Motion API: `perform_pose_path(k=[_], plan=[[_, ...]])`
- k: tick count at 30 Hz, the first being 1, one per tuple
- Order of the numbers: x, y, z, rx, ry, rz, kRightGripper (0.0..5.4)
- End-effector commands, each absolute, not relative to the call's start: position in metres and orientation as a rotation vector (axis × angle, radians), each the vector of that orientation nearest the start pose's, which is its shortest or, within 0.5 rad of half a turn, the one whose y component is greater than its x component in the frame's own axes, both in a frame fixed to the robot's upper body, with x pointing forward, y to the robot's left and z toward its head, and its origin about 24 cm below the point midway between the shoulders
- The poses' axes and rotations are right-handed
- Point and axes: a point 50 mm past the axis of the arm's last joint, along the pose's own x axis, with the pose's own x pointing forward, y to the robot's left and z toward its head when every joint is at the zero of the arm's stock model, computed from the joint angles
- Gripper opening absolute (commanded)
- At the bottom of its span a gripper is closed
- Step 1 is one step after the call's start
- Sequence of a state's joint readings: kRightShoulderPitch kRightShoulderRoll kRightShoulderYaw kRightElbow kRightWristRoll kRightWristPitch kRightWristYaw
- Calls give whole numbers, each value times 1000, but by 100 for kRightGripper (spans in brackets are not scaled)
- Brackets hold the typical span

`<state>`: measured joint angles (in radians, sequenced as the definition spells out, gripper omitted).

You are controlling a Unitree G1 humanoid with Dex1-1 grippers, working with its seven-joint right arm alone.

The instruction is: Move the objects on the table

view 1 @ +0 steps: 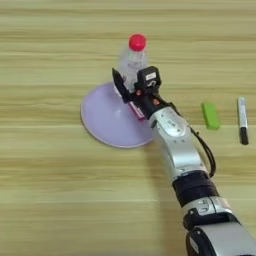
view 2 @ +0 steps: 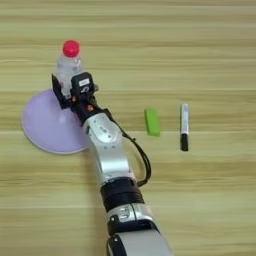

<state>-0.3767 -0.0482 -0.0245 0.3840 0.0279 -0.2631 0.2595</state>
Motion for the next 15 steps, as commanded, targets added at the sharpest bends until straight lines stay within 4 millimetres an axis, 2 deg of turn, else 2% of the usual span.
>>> perform_pose_path(k=[1,6,15], plan=[[327,-140,132,-53,-432,231,316],[326,-160,138,-75,-435,118,316],[335,-191,126,-121,-334,-69,316]])
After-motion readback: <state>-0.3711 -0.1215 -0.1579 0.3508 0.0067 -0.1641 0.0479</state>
